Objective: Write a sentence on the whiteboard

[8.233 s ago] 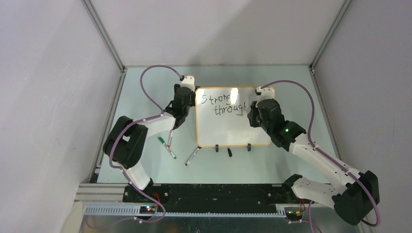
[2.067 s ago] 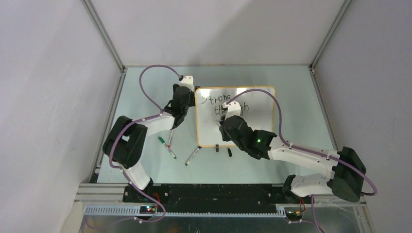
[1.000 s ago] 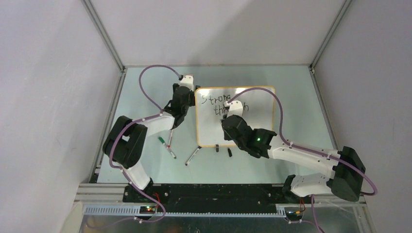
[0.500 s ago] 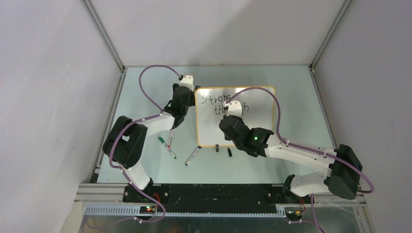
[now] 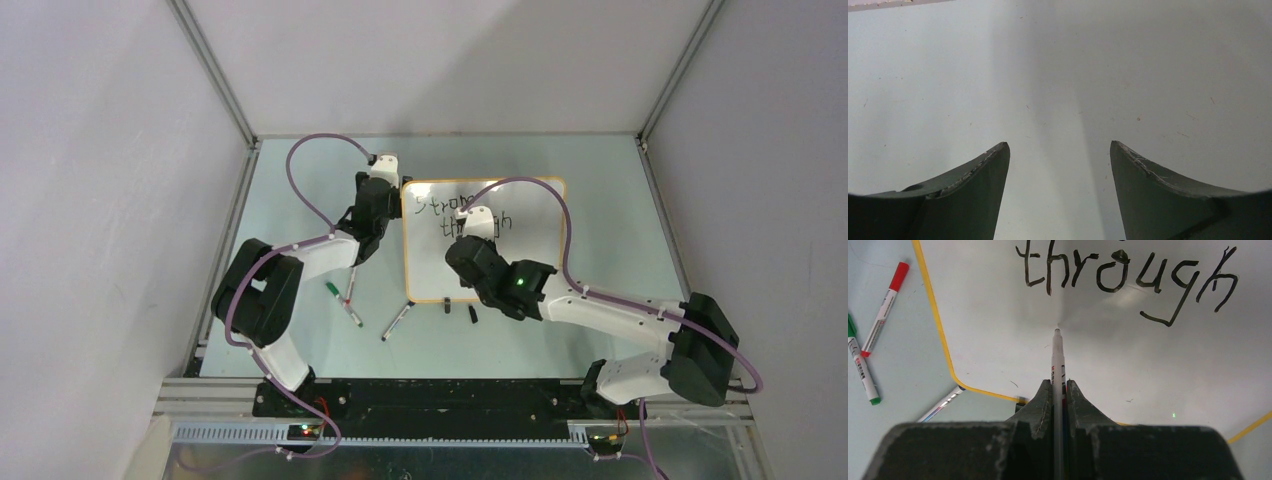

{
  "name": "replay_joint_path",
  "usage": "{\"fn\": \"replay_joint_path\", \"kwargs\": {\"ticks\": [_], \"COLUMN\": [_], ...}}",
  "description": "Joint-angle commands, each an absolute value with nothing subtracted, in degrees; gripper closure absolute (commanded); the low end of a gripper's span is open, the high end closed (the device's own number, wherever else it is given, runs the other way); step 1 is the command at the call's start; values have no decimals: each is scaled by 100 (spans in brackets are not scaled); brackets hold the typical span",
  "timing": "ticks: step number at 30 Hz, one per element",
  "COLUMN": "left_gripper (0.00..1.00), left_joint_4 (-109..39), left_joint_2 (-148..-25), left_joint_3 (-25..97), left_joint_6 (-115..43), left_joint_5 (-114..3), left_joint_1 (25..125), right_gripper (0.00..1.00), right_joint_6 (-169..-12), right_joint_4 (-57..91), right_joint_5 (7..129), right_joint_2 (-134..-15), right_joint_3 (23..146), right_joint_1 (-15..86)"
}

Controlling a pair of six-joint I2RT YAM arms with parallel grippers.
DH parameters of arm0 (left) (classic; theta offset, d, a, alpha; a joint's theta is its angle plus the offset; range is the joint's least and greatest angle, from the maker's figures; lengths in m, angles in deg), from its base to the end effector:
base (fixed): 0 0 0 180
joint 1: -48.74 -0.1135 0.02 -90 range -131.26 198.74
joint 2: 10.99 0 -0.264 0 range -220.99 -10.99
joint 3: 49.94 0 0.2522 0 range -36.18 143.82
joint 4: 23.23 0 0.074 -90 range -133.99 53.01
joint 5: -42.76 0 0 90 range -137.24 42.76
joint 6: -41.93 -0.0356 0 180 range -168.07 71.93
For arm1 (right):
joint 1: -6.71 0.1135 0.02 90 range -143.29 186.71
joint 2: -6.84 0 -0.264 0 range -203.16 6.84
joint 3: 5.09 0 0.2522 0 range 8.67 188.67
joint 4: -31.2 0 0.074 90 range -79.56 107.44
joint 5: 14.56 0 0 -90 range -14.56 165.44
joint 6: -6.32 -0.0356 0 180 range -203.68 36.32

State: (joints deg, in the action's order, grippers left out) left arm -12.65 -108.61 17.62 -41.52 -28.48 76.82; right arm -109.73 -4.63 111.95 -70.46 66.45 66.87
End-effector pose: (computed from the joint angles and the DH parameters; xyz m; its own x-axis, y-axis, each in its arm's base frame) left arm 0.3361 -0.1663 0.2129 -0.3126 0.0444 -0.9488 0.1435 0.9897 -0.0010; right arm 0.1625 0.2407 0.2776 -0.5057 -0.1722 -0.8454 -0.2824 0.9589 -0.0264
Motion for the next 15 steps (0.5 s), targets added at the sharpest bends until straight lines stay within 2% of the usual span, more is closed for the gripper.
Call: {"fn": "replay_joint_path", "kwargs": {"ticks": [1, 15], "left_gripper": [21, 21], "left_joint_4": [-1044, -1043], "left_joint_2": [-10791, -10786], "left_joint_3": [1823, 1824], "left_joint_6": [-4108, -4112], "left_joint_5": [-2883, -2886], "left_joint_1": [7663, 7659], "right_gripper": [100, 100], "right_joint_6": [-11019, -11014], "right_joint_4": [-449, -436], "right_joint_5": [11472, 11508], "right_joint_2": [-7069, -7156], "right_joint_3": [6898, 6896], "right_joint_1": [6709, 6652]}}
